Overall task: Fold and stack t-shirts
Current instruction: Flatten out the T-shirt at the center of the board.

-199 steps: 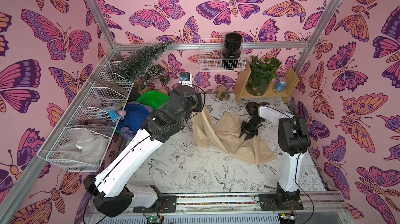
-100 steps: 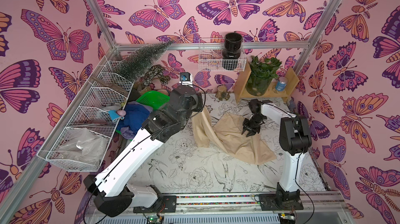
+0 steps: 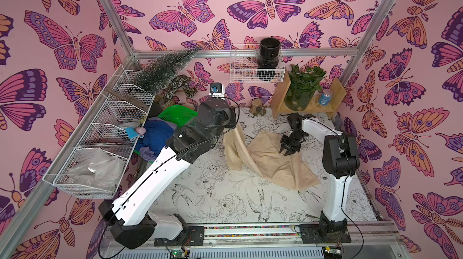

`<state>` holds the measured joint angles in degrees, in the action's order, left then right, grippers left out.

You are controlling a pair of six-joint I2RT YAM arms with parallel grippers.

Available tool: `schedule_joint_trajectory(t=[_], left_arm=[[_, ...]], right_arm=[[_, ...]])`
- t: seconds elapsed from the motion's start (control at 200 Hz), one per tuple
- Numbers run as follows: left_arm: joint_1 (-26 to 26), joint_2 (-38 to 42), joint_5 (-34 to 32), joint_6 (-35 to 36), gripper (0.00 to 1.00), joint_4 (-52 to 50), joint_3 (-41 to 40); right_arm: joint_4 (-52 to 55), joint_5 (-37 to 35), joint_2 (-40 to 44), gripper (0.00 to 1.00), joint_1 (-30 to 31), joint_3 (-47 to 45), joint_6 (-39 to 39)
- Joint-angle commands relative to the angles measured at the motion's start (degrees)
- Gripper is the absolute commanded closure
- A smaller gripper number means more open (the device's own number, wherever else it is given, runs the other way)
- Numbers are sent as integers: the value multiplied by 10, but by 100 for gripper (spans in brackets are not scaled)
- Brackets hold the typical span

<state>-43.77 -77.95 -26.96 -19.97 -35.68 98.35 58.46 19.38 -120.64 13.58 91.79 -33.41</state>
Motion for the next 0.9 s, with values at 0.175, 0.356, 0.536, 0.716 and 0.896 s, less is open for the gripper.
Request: schedule_joint_trajectory(t=[0.175, 0.356, 0.536, 0.716, 0.896], left_arm=[[4, -4, -2, 5, 100, 4, 13], [4, -3, -2, 4, 100, 3, 11], [4, -3, 3, 1, 100, 3, 10], [4, -7, 8, -1, 100, 2, 11], [5, -11, -6, 5, 100, 3, 14]], right_arm=[[-10, 1, 7, 67, -2, -43, -6], [-26, 7, 5, 75, -2, -40, -14], [-43, 5, 15, 90, -2, -31, -23], [-62, 4, 48, 100, -2, -26, -23], [-62, -43, 122, 100, -9, 53, -19]])
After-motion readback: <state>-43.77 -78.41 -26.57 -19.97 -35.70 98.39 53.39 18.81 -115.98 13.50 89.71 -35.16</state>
